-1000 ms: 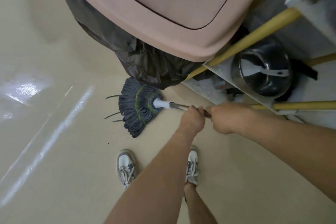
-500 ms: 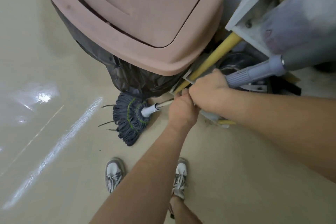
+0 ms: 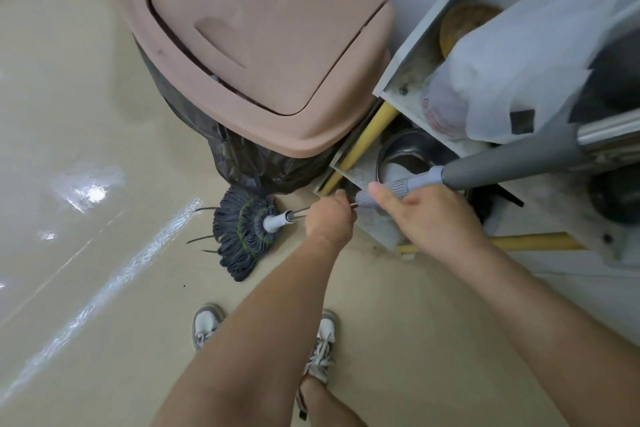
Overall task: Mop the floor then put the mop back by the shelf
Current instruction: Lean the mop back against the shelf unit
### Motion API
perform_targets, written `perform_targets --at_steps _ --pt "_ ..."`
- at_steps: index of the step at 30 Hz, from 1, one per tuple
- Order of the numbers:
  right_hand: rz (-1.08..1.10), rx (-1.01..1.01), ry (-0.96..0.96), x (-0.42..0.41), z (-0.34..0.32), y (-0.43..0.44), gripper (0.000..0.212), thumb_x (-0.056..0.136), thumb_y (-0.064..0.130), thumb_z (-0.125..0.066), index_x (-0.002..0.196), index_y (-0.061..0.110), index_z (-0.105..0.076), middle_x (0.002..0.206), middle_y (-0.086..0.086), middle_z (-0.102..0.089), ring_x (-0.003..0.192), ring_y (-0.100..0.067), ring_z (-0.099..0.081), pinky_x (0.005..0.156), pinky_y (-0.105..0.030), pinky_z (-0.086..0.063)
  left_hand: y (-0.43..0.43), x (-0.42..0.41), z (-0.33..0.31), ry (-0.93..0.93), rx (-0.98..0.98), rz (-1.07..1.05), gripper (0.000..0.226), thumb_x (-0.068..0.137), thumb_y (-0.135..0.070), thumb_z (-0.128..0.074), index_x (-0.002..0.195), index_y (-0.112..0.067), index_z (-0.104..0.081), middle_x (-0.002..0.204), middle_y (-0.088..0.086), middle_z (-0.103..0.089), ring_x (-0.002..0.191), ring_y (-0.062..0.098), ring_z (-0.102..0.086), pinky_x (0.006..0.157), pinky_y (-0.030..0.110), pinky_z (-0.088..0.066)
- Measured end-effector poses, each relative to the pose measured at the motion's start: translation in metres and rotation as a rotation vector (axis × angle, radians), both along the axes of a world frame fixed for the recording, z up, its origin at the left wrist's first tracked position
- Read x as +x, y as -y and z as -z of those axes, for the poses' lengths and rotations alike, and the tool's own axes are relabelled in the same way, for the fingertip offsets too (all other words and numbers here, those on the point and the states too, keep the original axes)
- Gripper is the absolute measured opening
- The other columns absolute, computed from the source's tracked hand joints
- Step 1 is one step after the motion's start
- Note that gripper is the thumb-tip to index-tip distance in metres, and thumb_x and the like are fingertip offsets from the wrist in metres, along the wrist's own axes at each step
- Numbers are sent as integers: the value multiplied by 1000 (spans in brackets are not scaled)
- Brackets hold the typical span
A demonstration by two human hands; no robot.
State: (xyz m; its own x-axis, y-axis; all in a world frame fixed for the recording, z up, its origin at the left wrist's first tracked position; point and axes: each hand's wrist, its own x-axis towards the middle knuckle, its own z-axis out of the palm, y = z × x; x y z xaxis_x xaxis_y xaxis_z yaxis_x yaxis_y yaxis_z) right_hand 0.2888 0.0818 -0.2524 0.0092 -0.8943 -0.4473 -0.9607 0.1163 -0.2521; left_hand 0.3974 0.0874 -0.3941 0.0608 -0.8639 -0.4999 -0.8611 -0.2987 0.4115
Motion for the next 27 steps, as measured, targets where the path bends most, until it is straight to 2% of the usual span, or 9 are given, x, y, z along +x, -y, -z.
perform_targets --at_steps 3,5,6,9,11,13,19,23,27 --pt "112 50 12 2 -7 -3 90 68 90 -24 86 17 -73 96 -11 -70 95 -33 -62 81 -39 -52 0 1 -7 1 7 -3 26 96 -24 -47 118 -11 -52 113 14 -69 104 35 -65 81 40 -49" --pt "260 76 133 3 -13 -9 88 72 87 -30 110 19 -71 117 -11 -66 110 -32 -58 92 -41 -49 -3 6 -13 11 -7 9 25 96 -24 -48 117 -12 -53 111 14 -69 103 35 -65 81 40 -50" --pt "402 63 268 4 -17 -14 77 74 82 -41 114 23 -68 119 -7 -65 112 -30 -58 94 -43 -49 -6 10 -16 18 0 29 26 95 -24 -49 118 -12 -53 111 14 -69 103 35 -66 82 40 -50" --pt "800 -94 744 6 -33 -26 35 74 46 -77 100 27 -65 105 3 -68 101 -18 -65 92 -47 -55 -16 22 -23 -18 31 85 32 95 -25 -50 124 -13 -50 114 14 -69 106 34 -65 83 40 -49" --pt "837 -186 902 10 -48 -28 20 79 21 -76 94 19 -63 92 3 -68 90 -13 -66 87 -41 -55 -24 26 -42 -124 9 78 33 95 -24 -50 125 -9 -49 115 17 -67 107 37 -63 82 41 -47" --pt "851 -248 1023 17 -75 -27 13 82 11 -72 87 18 -63 82 1 -64 80 -10 -64 82 -38 -55 -30 22 -80 -269 -83 56 38 92 -23 -53 126 -7 -49 117 18 -65 109 38 -60 83 40 -44" --pt "687 -328 961 26 -144 -35 15 80 13 -75 72 23 -67 78 -1 -68 82 -18 -69 85 -49 -58 -57 7 -208 -487 -294 -69 41 89 -31 -57 126 -15 -48 111 11 -68 103 32 -60 74 37 -41" --pt "595 -330 708 47 -159 -52 10 79 17 -71 71 11 -70 70 -10 -72 69 -23 -71 67 -49 -60 -55 19 -248 -380 -194 -83 32 90 -32 -56 116 -13 -56 112 10 -69 106 33 -61 70 31 -33" --pt "526 -328 652 44 -167 -67 8 78 20 -70 71 16 -70 68 -2 -71 68 -15 -69 68 -37 -60 -61 20 -266 -307 -130 -24 30 89 -25 -54 116 -12 -60 117 12 -69 111 33 -61 77 30 -39"
